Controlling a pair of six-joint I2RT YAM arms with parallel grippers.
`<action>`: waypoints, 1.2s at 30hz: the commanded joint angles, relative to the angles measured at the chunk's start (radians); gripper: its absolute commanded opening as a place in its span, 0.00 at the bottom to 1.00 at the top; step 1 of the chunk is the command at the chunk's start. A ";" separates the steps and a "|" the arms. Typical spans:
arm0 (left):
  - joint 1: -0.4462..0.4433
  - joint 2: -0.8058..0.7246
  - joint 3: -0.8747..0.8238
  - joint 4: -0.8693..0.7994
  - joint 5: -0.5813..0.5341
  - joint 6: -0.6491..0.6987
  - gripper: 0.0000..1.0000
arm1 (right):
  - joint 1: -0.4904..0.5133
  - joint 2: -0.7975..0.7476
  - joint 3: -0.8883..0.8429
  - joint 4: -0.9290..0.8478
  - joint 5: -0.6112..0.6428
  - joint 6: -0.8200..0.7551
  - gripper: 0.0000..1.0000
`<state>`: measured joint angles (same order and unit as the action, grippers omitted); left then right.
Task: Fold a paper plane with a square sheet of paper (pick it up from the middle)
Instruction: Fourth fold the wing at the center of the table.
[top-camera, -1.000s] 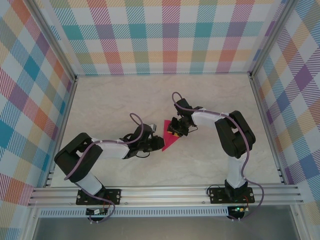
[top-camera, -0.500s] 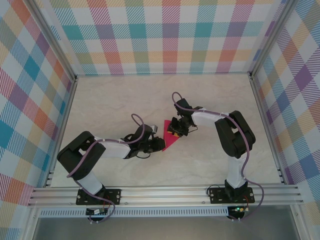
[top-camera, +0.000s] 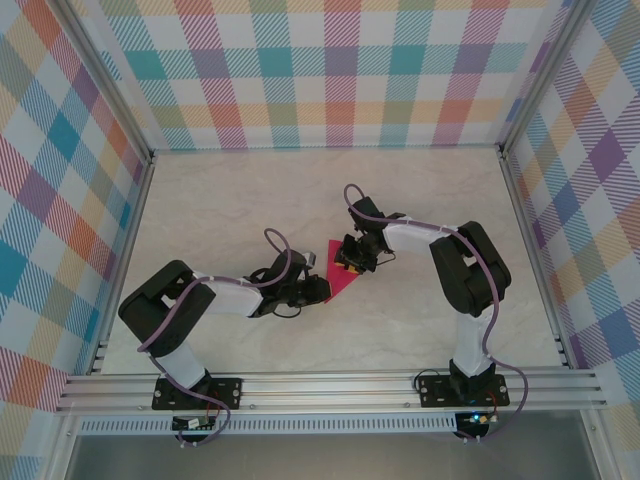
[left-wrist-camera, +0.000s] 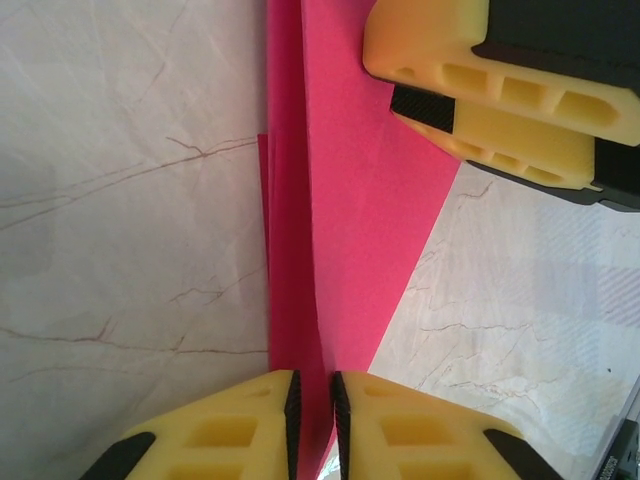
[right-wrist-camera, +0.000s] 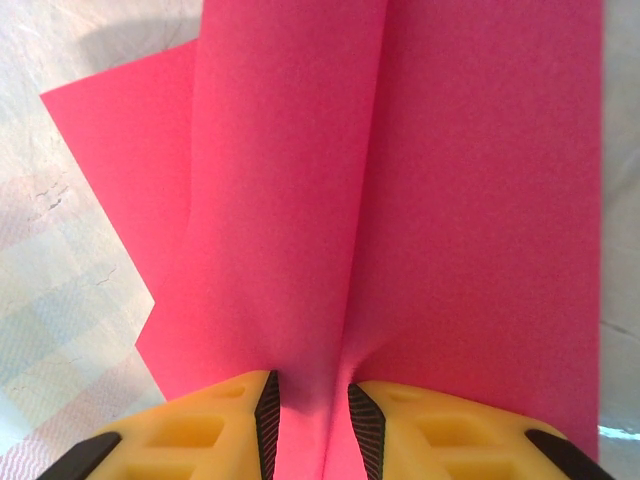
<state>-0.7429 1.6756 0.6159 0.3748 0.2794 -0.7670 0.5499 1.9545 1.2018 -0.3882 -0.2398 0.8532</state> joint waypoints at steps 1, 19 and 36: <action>-0.002 0.010 0.014 -0.008 -0.011 -0.001 0.16 | -0.015 0.123 -0.061 -0.075 0.180 0.004 0.31; 0.012 -0.035 0.038 -0.121 -0.001 -0.037 0.17 | -0.014 0.137 -0.053 -0.102 0.200 0.020 0.30; 0.016 -0.049 0.067 0.003 0.062 -0.022 0.21 | -0.014 0.142 -0.050 -0.098 0.189 0.023 0.30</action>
<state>-0.7349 1.5970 0.6582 0.3443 0.3073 -0.7898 0.5499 1.9629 1.2140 -0.4061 -0.2386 0.8612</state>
